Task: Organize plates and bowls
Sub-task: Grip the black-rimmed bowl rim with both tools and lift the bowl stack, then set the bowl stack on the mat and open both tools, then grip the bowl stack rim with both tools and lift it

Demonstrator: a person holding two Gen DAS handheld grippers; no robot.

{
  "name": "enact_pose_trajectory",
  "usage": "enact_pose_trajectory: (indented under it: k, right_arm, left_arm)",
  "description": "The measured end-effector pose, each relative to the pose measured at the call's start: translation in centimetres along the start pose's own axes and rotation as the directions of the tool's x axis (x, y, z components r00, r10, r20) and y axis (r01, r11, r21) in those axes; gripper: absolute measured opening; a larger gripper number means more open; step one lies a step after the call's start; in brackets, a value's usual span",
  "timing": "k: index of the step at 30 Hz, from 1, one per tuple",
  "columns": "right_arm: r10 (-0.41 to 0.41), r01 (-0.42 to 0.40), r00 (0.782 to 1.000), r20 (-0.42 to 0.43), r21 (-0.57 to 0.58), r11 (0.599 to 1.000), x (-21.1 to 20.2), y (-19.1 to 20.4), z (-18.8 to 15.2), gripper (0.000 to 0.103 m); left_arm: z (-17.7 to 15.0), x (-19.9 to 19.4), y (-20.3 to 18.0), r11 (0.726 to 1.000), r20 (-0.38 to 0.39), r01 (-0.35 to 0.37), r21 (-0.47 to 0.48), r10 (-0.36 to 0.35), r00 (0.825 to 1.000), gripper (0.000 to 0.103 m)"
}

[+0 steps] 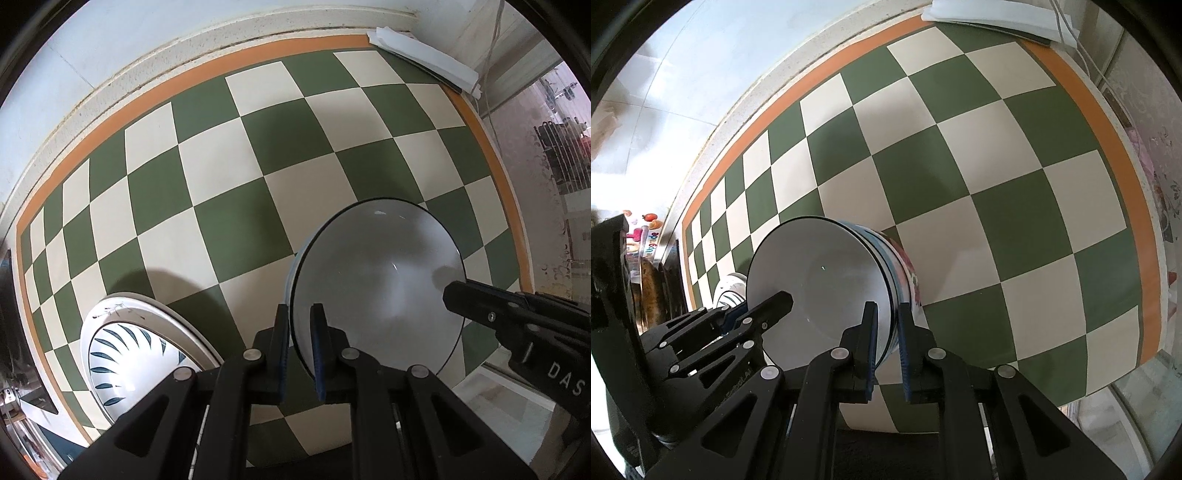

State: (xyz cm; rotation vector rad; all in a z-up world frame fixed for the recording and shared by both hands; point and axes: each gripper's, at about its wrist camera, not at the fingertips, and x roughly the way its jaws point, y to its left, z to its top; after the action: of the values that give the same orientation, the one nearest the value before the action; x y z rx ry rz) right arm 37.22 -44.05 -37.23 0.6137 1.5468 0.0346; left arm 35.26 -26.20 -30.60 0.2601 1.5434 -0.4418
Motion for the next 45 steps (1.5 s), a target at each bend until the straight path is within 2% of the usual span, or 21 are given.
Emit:
enact_pose_trajectory:
  k: [7,10,13,16,18,19,20,26,32,35,39,45]
  right_arm:
    - [-0.023,0.023,0.999,0.027,-0.028,0.999,-1.6,0.9,-1.2,0.014]
    - [-0.049,0.052,0.997,0.056,-0.049,0.997,-2.8,1.6,-2.3,0.022]
    - [-0.063,0.070,0.993,0.095,-0.067,0.995,-4.4,2.2,-3.7,0.035]
    - [-0.079,0.092,0.986,0.144,-0.083,0.992,-6.4,3.0,-5.4,0.046]
    - [-0.082,0.098,0.982,0.169,-0.091,0.991,-7.6,3.4,-6.5,0.055]
    - [-0.081,0.098,0.981,0.178,-0.091,0.991,-8.0,3.6,-7.0,0.057]
    - [-0.077,0.095,0.979,0.188,-0.090,0.991,-8.5,3.8,-7.5,0.061]
    - [-0.081,0.105,0.966,0.245,-0.087,0.991,-11.3,4.4,-9.8,0.072]
    - [-0.095,0.120,0.954,0.285,-0.069,0.990,-13.3,4.2,-11.1,0.088]
    - [-0.102,0.127,0.948,0.303,-0.065,0.990,-13.9,4.1,-11.7,0.090]
    - [-0.087,0.114,0.941,0.327,-0.065,0.991,-14.7,4.0,-12.4,0.092]
    - [-0.072,0.096,0.943,0.325,-0.060,0.994,-14.6,3.6,-12.5,0.093]
  left_arm:
    - [-1.3,-2.7,0.1,1.000,0.037,0.020,0.013,-0.020,0.999,0.011]
    - [-1.9,-4.5,0.4,0.999,0.066,0.041,0.019,-0.043,0.997,0.016]
    - [-2.5,-6.5,0.6,0.998,0.100,0.055,0.032,-0.058,0.993,0.028]
    - [-3.2,-8.5,0.7,0.996,0.132,0.077,0.050,-0.083,0.988,0.034]
    - [-3.6,-9.7,0.8,0.995,0.143,0.081,0.057,-0.088,0.986,0.045]
    - [-3.8,-10.4,0.7,0.994,0.152,0.083,0.069,-0.092,0.984,0.053]
    - [-3.9,-10.8,0.6,0.994,0.152,0.081,0.074,-0.092,0.984,0.066]
    - [-4.9,-12.9,0.9,0.993,0.195,0.081,0.091,-0.097,0.976,0.087]
    - [-5.9,-14.3,1.2,0.989,0.215,0.110,0.097,-0.129,0.968,0.092]
    - [-6.2,-14.8,1.2,0.989,0.228,0.116,0.096,-0.136,0.964,0.098]
    - [-6.4,-15.1,1.3,0.991,0.241,0.104,0.090,-0.123,0.963,0.099]
    - [-6.2,-14.8,1.0,0.990,0.232,0.111,0.088,-0.129,0.964,0.099]
